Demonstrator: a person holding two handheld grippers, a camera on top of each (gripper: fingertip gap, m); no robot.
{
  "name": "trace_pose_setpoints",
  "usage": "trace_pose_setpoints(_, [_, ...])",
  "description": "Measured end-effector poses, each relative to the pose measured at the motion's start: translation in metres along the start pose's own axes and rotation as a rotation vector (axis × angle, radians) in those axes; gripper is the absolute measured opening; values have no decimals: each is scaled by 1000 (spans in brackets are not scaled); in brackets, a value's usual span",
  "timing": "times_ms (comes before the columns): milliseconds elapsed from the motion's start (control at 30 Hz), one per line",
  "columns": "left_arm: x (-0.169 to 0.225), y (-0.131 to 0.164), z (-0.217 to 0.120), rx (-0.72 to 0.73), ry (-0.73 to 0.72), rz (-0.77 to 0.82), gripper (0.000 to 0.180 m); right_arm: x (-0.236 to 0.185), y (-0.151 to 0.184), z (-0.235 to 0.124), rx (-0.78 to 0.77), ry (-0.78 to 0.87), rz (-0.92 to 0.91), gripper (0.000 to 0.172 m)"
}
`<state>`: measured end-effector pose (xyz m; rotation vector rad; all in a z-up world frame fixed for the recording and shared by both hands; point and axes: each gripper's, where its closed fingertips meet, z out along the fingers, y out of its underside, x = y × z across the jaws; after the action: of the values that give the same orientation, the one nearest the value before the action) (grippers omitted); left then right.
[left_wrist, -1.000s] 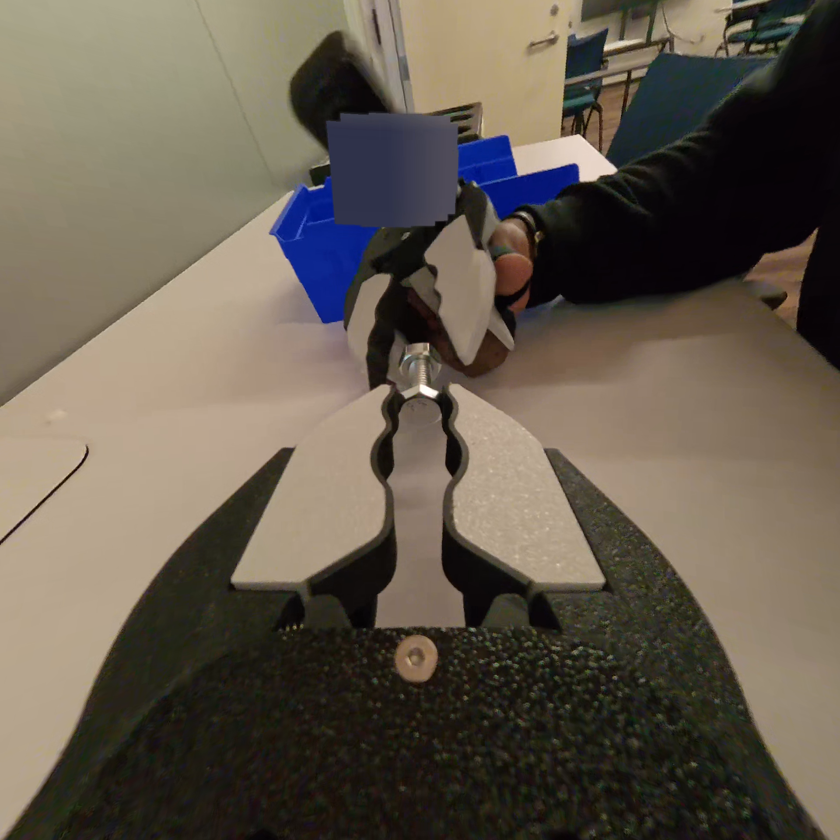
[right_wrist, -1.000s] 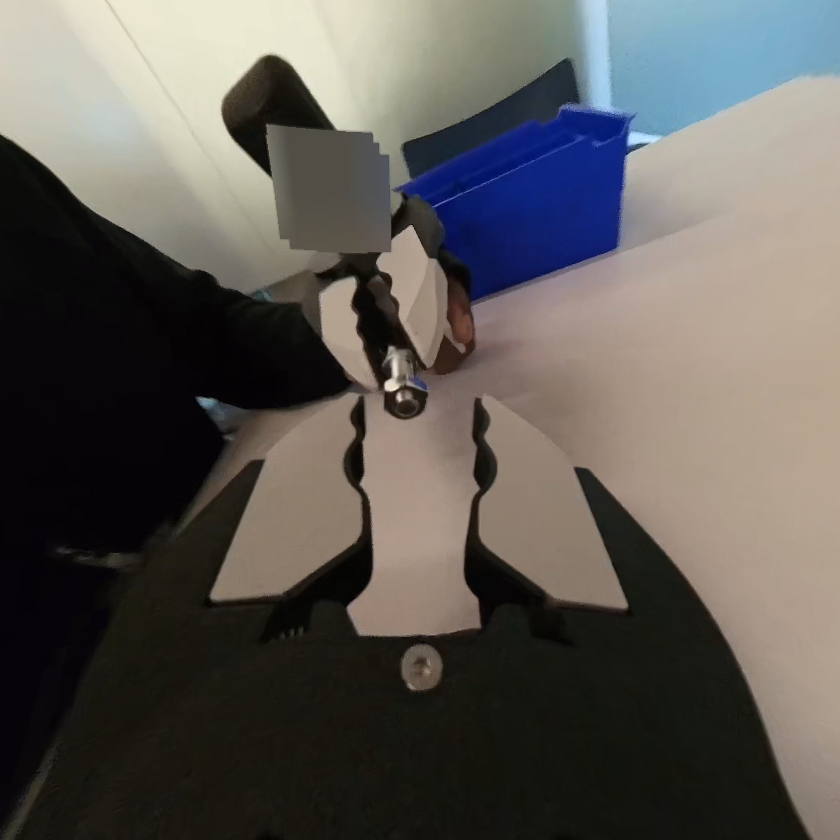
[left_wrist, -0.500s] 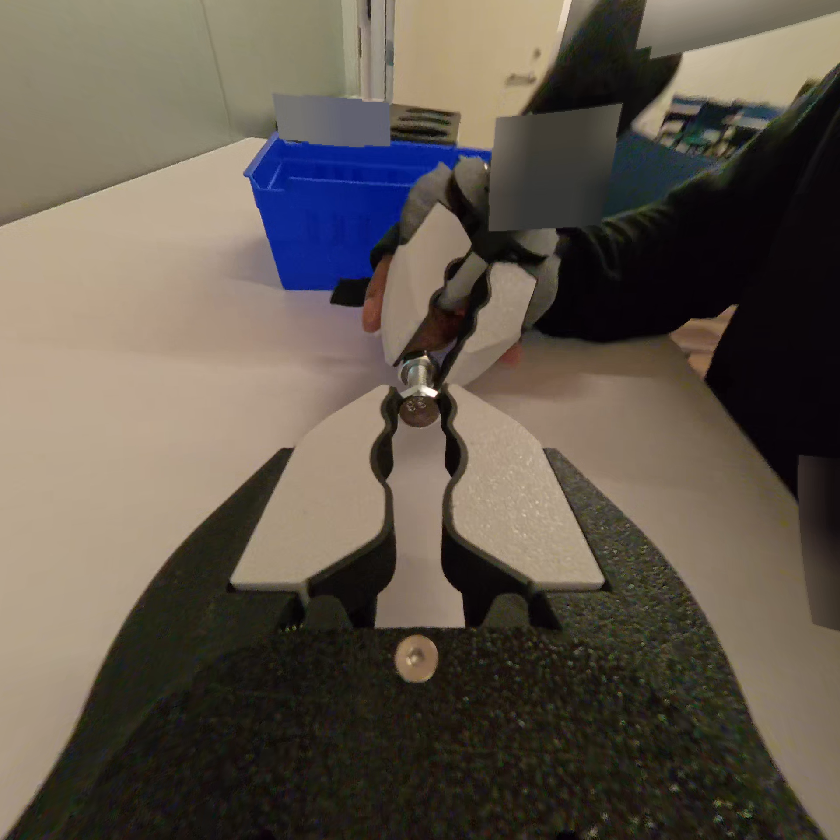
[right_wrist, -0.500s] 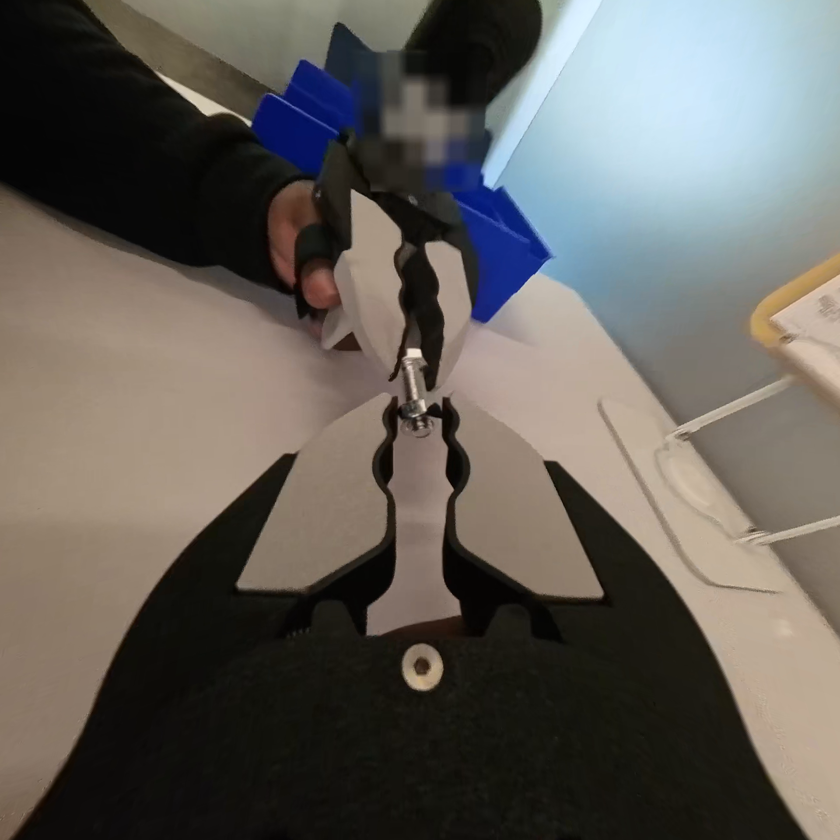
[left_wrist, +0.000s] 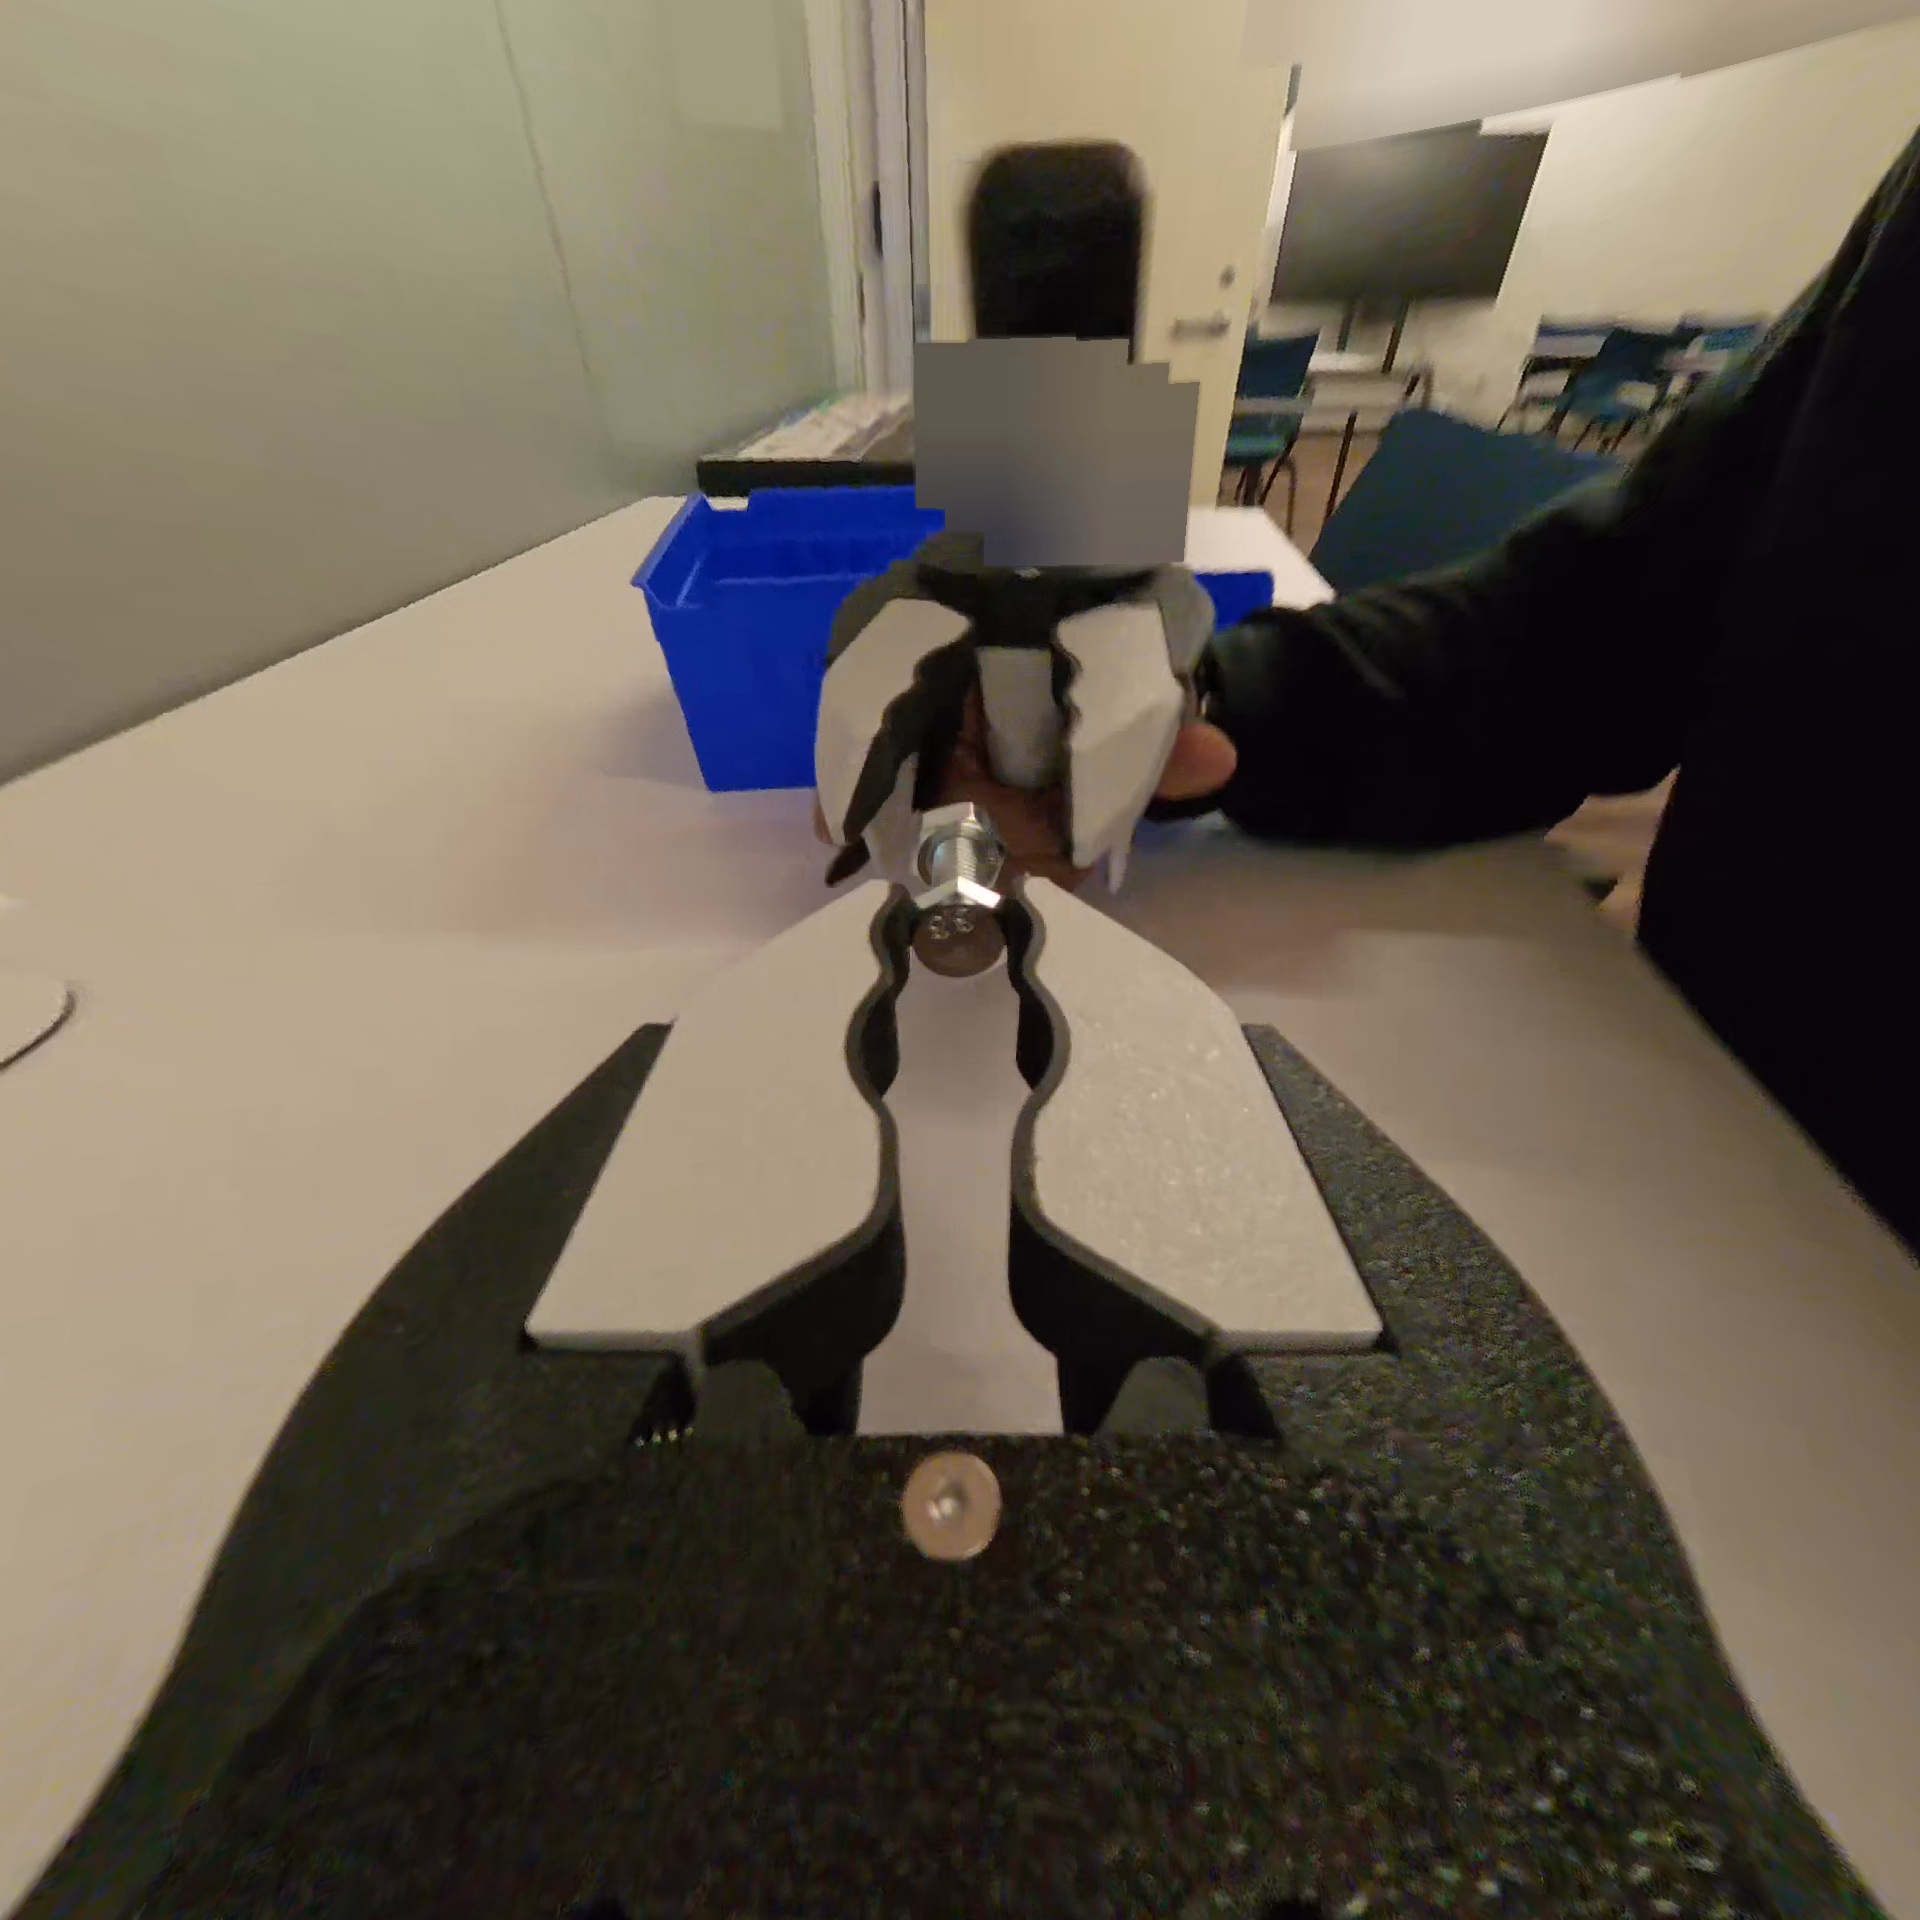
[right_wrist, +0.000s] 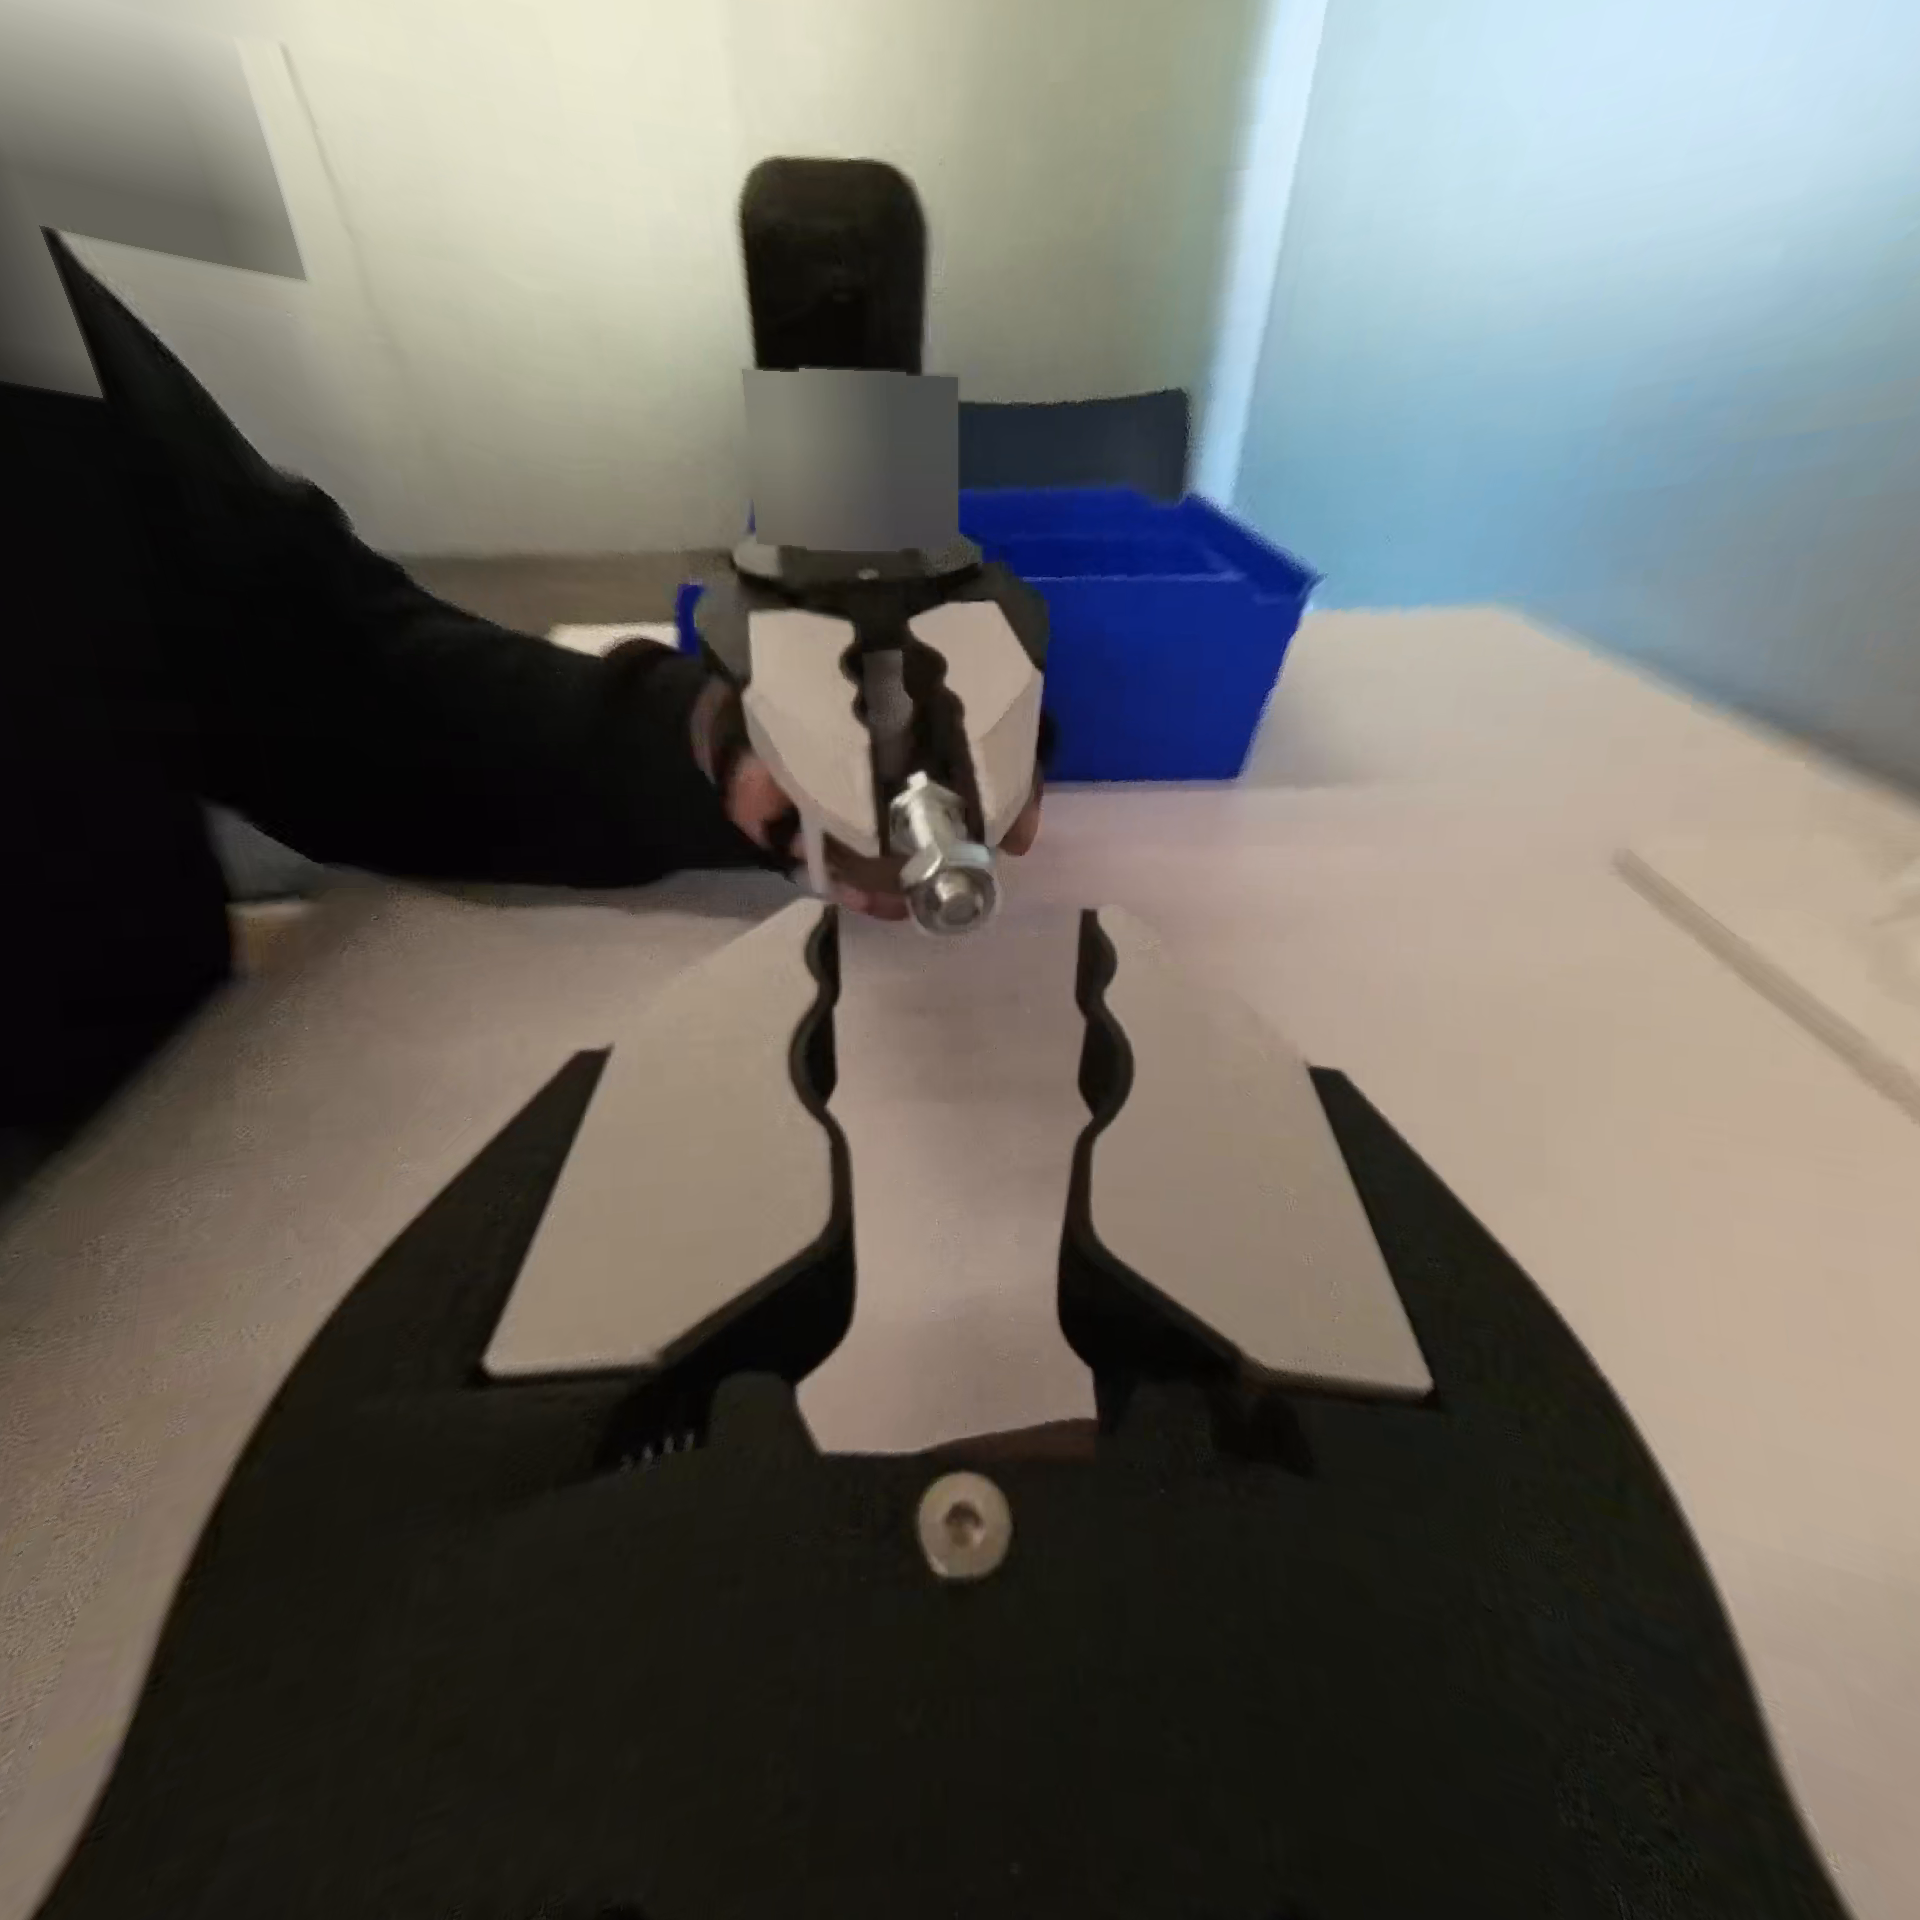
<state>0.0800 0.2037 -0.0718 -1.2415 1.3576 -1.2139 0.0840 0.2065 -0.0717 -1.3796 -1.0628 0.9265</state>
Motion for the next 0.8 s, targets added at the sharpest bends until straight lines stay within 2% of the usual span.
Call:
trace_pose_setpoints(100, [0, -3, -2, 33, 38, -88, 17, -3, 0, 3, -20, 88, -233, 46])
trace_pose_setpoints(167, [1, 0, -1, 23, 62, -129, 17, -3, -3, 5, -20, 140, -324, 44])
trace_pose_setpoints(267, [6, 4, 3, 7, 95, -144, 17, -8, 4, 9, -63, 122, -360, 21])
trace_pose_setpoints(333, [9, 5, 5, 5, 95, -131, 17, -11, 12, 11, -99, 74, -296, 19])
trace_pose_setpoints(400, [10, 9, 7, -23, 85, -68, 17, -14, 18, 12, -131, -11, -141, 18])
trace_pose_setpoints(567, [29, 11, 10, -86, 68, 284, 17, -34, 16, 6, -108, -320, 405, 18])
trace_pose_setpoints(633, [28, 8, 11, -79, 41, 320, 17, -30, 10, 5, -60, -377, 591, 19])
trace_pose_setpoints(667, [25, 5, 11, -67, 20, 293, 17, -23, 7, 5, -17, -363, 617, 20])
trace_pose_setpoints(700, [21, 4, 11, -58, 13, 251, 17, -16, 4, 5, 23, -328, 606, 34])
trace_pose_setpoints(800, [9, -5, 6, 20, -13, 97, 17, -1, 1, 2, 56, -186, 378, 53])
